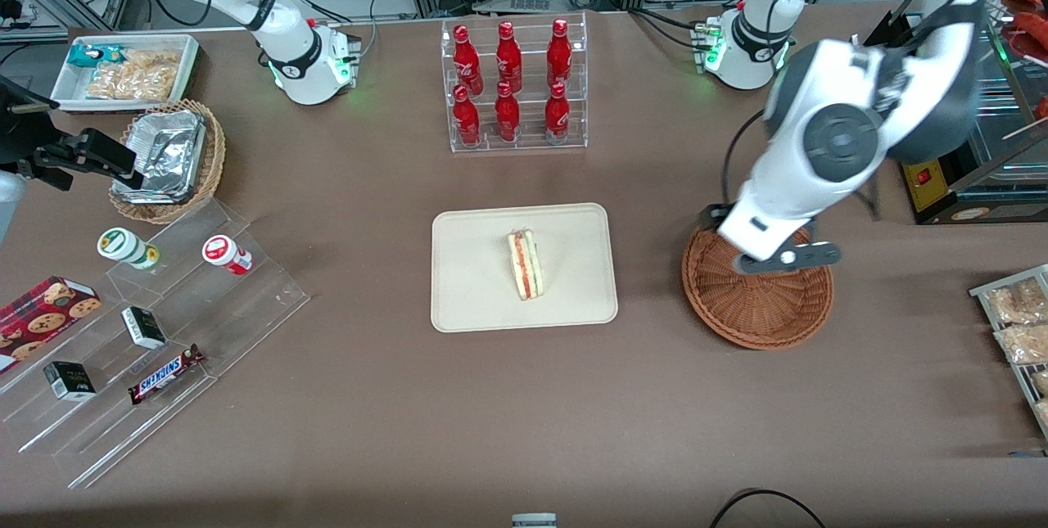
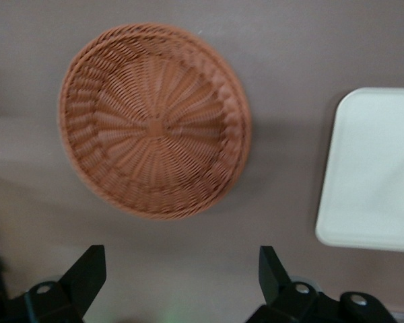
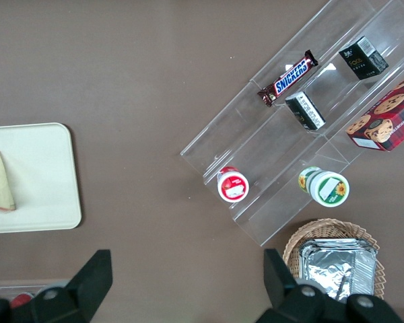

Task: Place sandwich from basket to tray

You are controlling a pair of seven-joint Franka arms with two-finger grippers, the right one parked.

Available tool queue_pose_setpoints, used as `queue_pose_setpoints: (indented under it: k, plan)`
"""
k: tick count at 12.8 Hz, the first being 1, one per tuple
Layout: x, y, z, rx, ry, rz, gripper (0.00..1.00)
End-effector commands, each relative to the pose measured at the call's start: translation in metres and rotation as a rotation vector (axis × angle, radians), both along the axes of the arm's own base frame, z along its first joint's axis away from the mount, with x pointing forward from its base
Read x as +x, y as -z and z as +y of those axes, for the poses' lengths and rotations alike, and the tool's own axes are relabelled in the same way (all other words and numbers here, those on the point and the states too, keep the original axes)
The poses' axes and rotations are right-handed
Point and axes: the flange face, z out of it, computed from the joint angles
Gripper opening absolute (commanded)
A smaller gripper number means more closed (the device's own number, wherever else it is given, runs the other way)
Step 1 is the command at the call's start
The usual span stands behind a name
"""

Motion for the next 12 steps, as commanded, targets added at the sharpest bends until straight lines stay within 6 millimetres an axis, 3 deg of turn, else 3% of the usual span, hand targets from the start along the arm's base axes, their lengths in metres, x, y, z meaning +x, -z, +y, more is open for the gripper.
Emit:
queue_pose_setpoints:
  k: [1,3,7,9,12]
  plan:
    - [-0.021,-0.033,0.044,-0.050,0.054,0.039,1.00]
    - [-0.031,-0.060,0.076,-0.070,0.110,0.048,1.00]
    - [-0.041,-0.111,0.123,-0.090,0.174,0.010,1.00]
    - [-0.041,-0.126,0.152,-0.095,0.157,-0.025,1.00]
    - [-0.039,-0.129,0.158,-0.108,0.149,-0.060,1.00]
